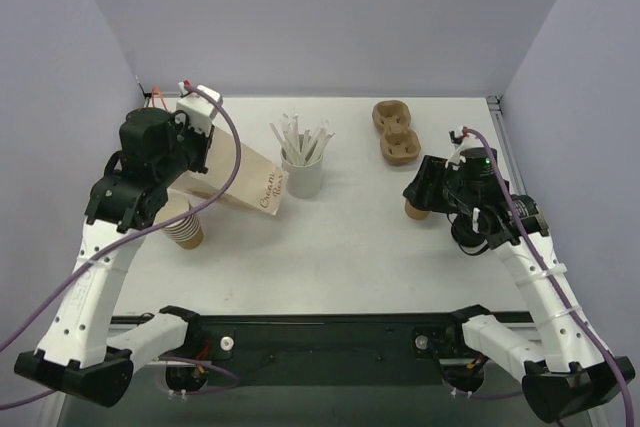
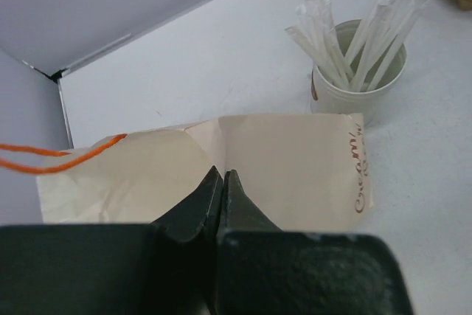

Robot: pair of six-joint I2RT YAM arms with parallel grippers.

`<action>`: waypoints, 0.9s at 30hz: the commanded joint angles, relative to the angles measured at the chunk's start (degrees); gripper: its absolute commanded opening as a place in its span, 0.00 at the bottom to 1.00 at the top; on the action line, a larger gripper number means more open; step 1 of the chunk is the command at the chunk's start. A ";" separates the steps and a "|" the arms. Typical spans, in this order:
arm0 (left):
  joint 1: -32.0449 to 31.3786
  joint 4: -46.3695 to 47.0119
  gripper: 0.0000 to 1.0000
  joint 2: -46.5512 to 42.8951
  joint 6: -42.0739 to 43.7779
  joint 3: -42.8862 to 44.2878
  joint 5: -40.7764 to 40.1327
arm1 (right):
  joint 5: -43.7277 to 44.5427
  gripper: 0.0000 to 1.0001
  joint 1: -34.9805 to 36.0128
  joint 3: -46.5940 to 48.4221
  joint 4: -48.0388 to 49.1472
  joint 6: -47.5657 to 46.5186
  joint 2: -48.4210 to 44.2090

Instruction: Pack the takeout coffee

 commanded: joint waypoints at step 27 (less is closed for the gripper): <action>-14.13 0.00 0.00 -8.58 0.31 -2.77 45.23 | -8.79 0.58 0.42 1.52 -3.08 1.38 -9.23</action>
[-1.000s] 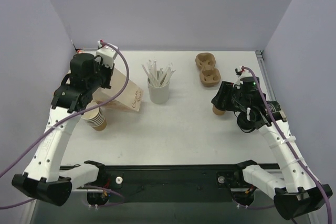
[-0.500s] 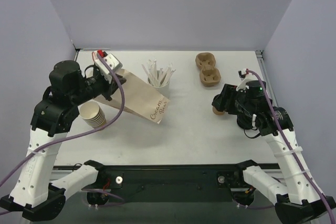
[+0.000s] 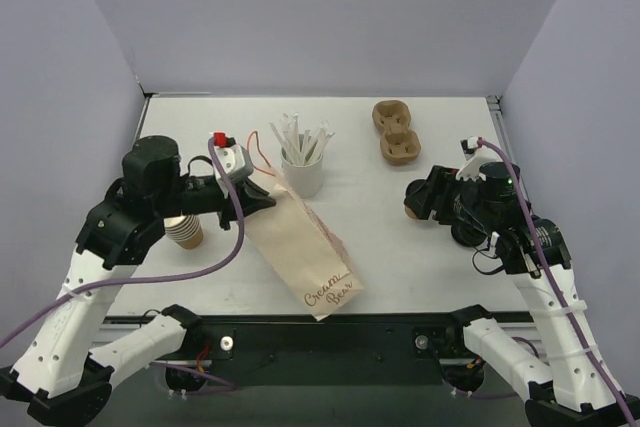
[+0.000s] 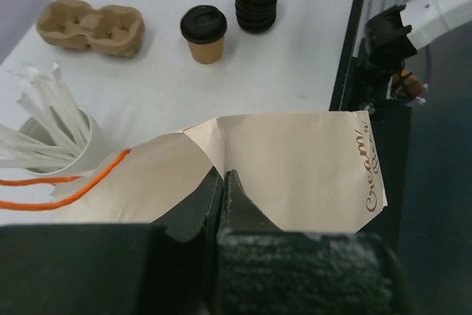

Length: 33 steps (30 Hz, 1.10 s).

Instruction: Pack the takeout coffee

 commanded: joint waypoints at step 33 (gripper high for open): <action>-25.27 4.82 0.36 0.28 12.01 -13.41 -8.09 | -13.65 0.66 11.76 20.96 7.05 -11.14 30.30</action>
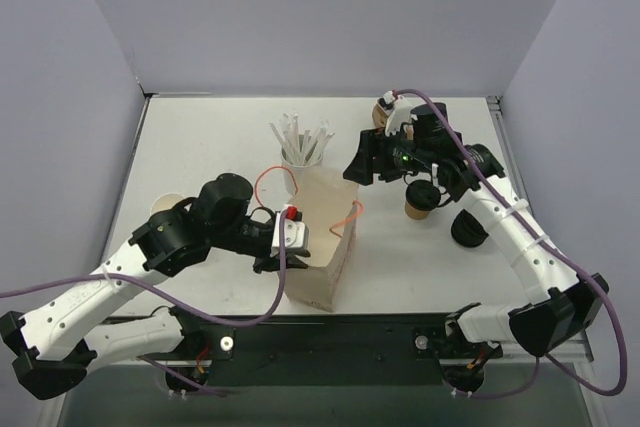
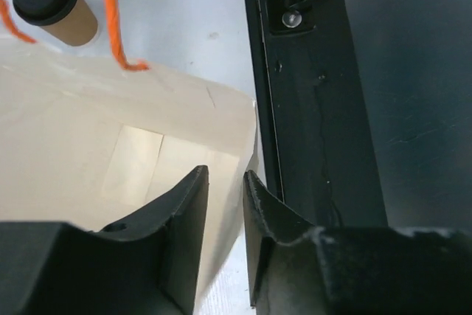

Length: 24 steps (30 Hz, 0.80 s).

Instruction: Pack the takeout coffee

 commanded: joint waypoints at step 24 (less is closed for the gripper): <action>-0.49 9.79 0.50 -13.48 -37.55 -2.91 -54.11 | 7.13 0.46 2.92 2.49 -7.59 2.43 3.20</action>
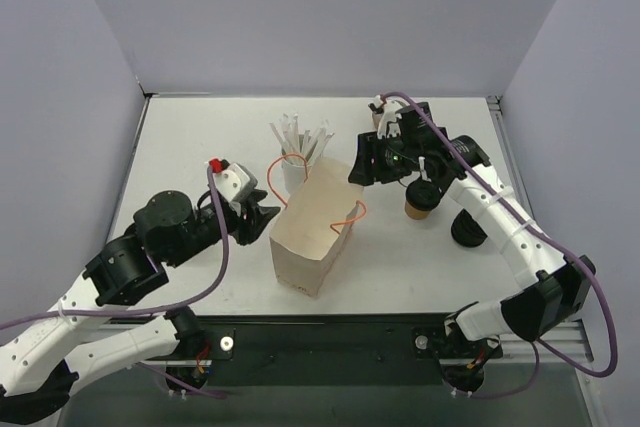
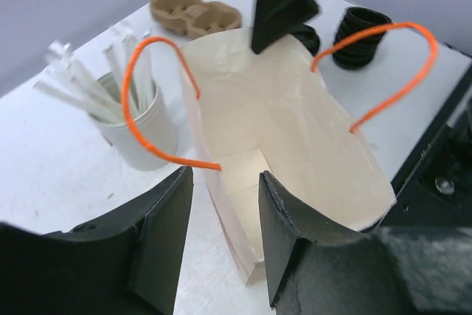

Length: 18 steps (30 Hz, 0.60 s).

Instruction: Pack the takeout coffee

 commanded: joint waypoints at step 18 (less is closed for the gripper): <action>-0.07 -4.03 0.57 -7.17 -16.94 -5.77 -21.17 | 13.41 0.54 -2.60 -0.86 0.61 13.75 -10.86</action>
